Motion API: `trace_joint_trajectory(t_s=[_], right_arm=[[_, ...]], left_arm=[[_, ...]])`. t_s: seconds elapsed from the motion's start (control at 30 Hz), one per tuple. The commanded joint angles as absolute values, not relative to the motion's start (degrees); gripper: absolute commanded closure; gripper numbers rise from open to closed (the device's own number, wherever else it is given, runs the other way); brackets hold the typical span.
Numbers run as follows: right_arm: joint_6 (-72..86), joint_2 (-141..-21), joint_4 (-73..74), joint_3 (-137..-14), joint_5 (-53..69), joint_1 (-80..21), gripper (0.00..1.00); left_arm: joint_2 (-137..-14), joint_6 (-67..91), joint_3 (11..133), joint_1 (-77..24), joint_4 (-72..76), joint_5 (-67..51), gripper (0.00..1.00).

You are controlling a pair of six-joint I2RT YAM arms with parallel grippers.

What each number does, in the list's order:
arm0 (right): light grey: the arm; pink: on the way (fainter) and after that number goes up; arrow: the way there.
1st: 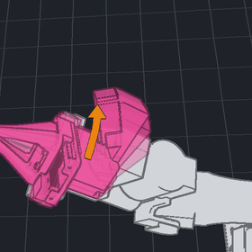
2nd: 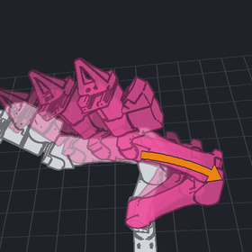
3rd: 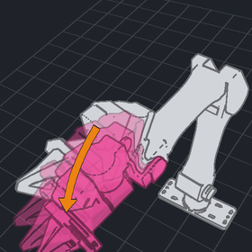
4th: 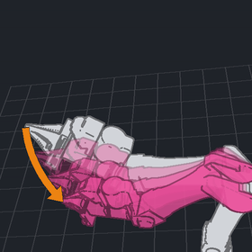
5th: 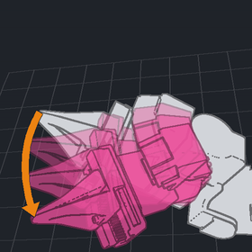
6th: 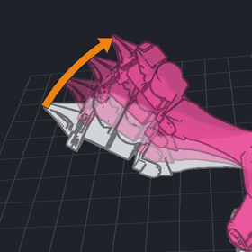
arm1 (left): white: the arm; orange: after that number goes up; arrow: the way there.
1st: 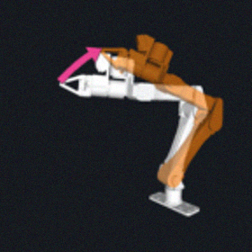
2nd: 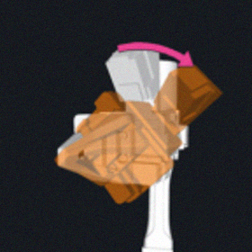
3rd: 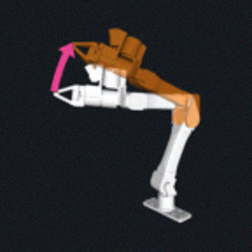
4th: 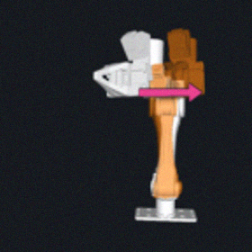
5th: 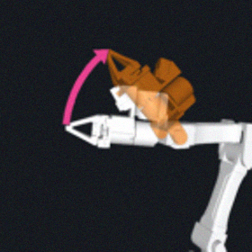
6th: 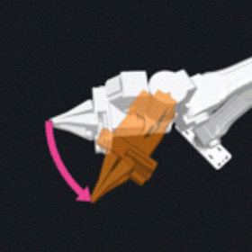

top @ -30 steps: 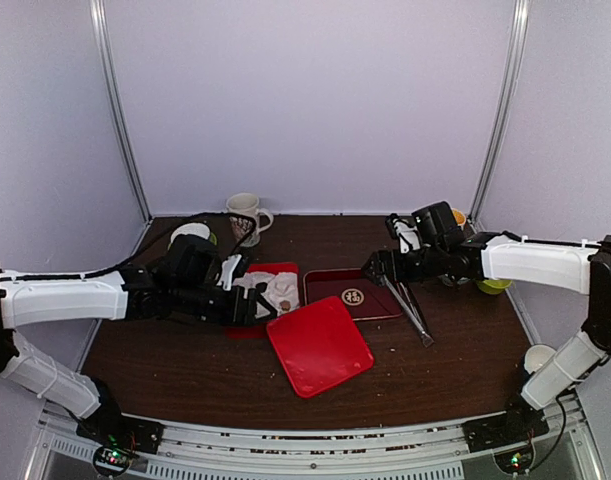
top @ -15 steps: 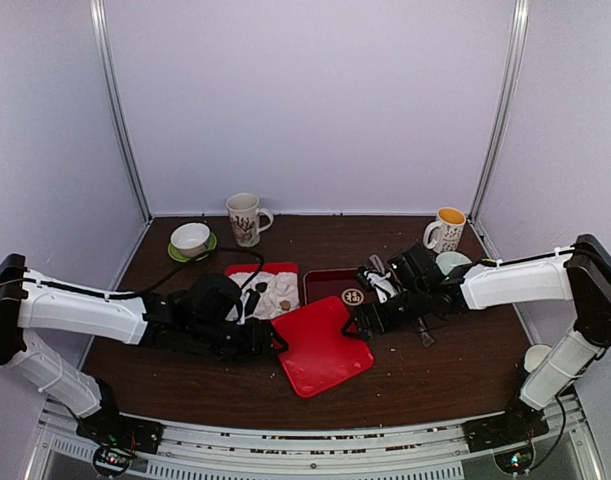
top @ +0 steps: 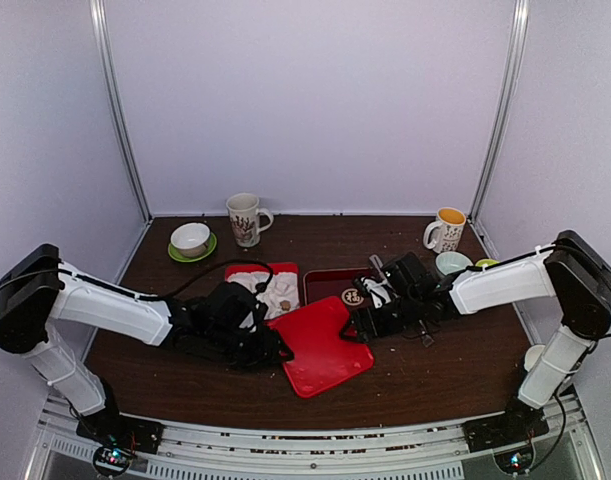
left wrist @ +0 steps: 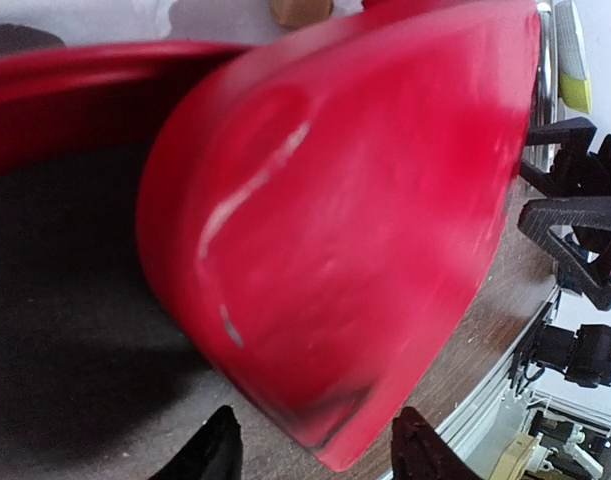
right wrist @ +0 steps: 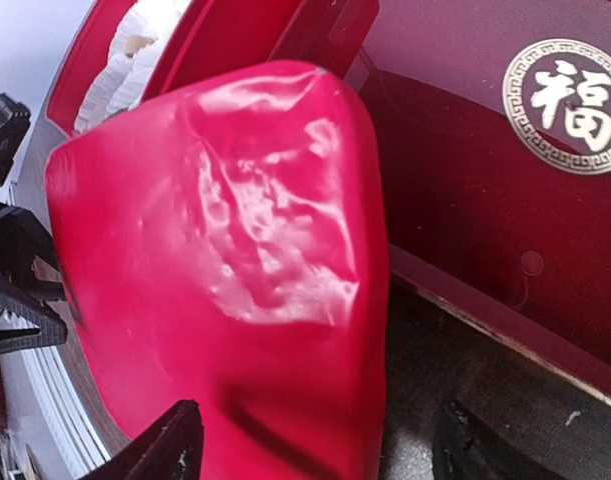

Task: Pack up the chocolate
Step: Pick up the box lid from the center of the board.

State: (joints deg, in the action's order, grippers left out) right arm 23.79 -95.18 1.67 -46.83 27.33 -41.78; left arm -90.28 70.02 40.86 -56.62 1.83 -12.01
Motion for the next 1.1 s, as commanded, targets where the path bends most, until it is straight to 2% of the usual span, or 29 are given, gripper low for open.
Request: trace_joint_trajectory(t_s=[0.0,0.33,0.83,1.07], right_arm=[[24.9,-96.15,-0.75,-46.36,29.24,-42.21,0.25],[24.83,-95.43,0.39,-47.51,30.5,-42.57,0.32],[25.96,-95.31,-0.27,-48.43,32.39,-42.89,0.35],[26.28,-94.15,-0.02,-49.01,32.27,-42.96,0.4]], left_arm=[[-92.29,70.4,42.66,-56.16,6.7,-14.89,0.5],[-91.93,68.96,43.54,-55.29,6.48,-14.64,0.62],[-92.81,65.2,45.78,-53.79,8.18,-15.92,0.61],[-91.74,62.64,47.09,-53.01,6.76,-15.44,0.67]])
